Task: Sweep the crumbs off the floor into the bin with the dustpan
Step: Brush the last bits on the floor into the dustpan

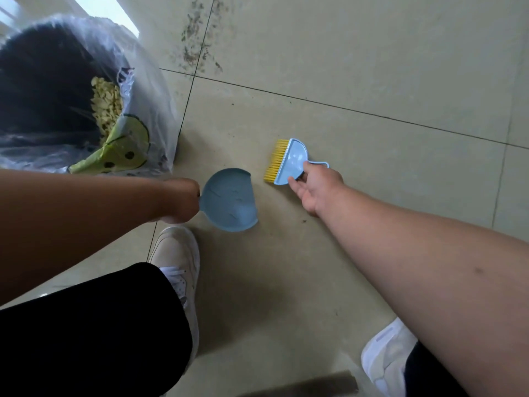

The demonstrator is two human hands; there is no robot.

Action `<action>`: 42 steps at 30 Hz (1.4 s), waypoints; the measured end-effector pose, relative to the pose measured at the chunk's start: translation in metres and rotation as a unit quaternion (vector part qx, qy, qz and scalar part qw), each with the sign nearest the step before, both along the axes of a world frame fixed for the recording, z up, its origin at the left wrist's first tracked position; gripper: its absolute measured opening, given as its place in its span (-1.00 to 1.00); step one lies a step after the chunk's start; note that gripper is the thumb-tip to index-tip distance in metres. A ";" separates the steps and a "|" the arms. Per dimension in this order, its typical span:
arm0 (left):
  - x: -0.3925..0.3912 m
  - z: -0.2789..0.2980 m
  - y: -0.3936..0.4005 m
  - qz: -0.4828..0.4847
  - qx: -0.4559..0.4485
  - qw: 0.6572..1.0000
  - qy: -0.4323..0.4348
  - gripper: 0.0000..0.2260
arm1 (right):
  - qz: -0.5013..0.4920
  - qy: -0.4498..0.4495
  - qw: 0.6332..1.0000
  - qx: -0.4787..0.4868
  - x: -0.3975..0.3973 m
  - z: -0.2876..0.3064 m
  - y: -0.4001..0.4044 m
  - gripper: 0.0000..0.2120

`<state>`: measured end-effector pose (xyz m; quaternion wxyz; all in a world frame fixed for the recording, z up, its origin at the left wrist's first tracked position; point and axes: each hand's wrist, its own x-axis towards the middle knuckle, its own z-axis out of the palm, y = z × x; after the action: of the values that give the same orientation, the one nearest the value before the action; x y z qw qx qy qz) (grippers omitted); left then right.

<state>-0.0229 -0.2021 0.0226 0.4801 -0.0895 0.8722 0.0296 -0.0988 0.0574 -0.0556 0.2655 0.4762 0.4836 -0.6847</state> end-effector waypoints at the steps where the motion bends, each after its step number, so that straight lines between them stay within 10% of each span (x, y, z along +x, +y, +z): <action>1: 0.000 -0.002 0.001 -0.006 0.002 1.000 -0.016 -0.75 | -0.022 -0.006 1.000 0.000 0.003 -0.002 0.004 -0.83; 15: -0.019 0.011 0.018 -0.072 0.013 0.997 -0.007 -0.75 | -0.107 -0.008 0.994 0.022 0.026 0.023 0.106 -0.93; 18: -0.034 0.016 0.025 -0.035 0.035 0.998 0.032 -0.88 | -0.052 0.065 0.981 0.174 0.003 0.036 0.116 -0.99; 27: -0.067 -0.007 0.040 -0.053 0.041 0.995 0.076 -0.88 | 0.270 0.146 0.768 0.562 -0.052 0.034 0.208 -0.81; 36: -0.056 -0.016 0.024 -0.124 0.000 0.992 0.020 -0.79 | 0.542 0.277 0.619 0.496 0.023 0.022 0.151 -0.75; 42: -0.053 -0.013 0.029 -0.191 -0.019 0.981 0.023 -0.78 | 0.593 0.340 0.609 0.402 0.074 0.024 0.078 -0.75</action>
<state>-0.0764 -0.1729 0.0099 0.4545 0.0701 0.8846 -0.0775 -0.0251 0.1352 -0.0312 0.2117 -0.1227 0.9427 -0.2268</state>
